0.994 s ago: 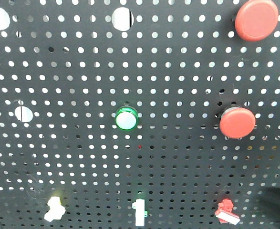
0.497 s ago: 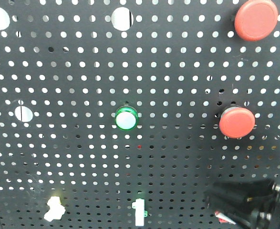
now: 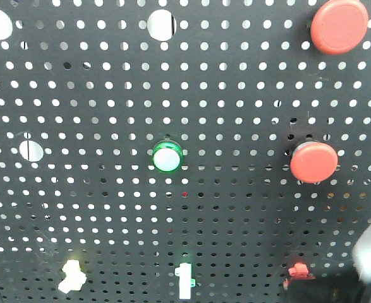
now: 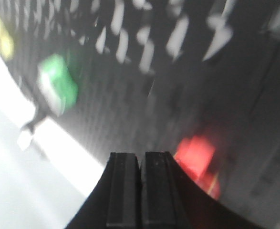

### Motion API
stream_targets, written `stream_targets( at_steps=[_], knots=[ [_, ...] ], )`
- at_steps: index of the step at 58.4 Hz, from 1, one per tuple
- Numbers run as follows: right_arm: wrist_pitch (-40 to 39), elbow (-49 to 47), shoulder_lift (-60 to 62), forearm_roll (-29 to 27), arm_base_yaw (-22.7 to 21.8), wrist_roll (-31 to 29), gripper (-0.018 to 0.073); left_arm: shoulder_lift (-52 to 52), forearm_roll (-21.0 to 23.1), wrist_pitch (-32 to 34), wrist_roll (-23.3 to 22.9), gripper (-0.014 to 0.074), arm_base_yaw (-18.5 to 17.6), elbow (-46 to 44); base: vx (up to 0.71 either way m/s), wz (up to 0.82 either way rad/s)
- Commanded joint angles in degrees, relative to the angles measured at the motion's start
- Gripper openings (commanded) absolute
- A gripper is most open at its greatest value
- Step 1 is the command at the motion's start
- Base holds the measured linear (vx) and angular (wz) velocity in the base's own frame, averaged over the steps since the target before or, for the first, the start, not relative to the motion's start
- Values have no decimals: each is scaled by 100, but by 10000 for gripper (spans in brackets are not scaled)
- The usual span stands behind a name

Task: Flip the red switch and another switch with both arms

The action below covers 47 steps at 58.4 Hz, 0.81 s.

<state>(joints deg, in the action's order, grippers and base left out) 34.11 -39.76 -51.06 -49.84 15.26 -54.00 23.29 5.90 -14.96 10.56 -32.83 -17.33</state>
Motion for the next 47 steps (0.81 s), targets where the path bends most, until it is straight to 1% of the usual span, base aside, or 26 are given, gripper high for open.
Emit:
stream_targets(
  at_steps=[1, 12, 23, 27, 39, 47],
  knots=[
    [-127, -31, -63, -67, -1, 84, -6, 19, 19, 478, -6, 3, 10, -163, 0, 0],
    [-160, -83, -29, -231, -1, -83, -6, 19, 19, 472, -6, 3, 10, -163, 0, 0],
    [-218, -224, 254, -399, -1, -78, -6, 19, 19, 472, -6, 3, 10, -163, 0, 0],
    [-109, -233, 321, -399, -1, -78, -6, 19, 19, 472, -6, 3, 10, -163, 0, 0],
    [538, -233, 588, -399, -1, 26, -6, 19, 19, 478, -6, 3, 10, -163, 0, 0],
    [524, -221, 951, -280, -1, 256, -6, 19, -23, 472, -6, 3, 10, -163, 0, 0]
  ],
)
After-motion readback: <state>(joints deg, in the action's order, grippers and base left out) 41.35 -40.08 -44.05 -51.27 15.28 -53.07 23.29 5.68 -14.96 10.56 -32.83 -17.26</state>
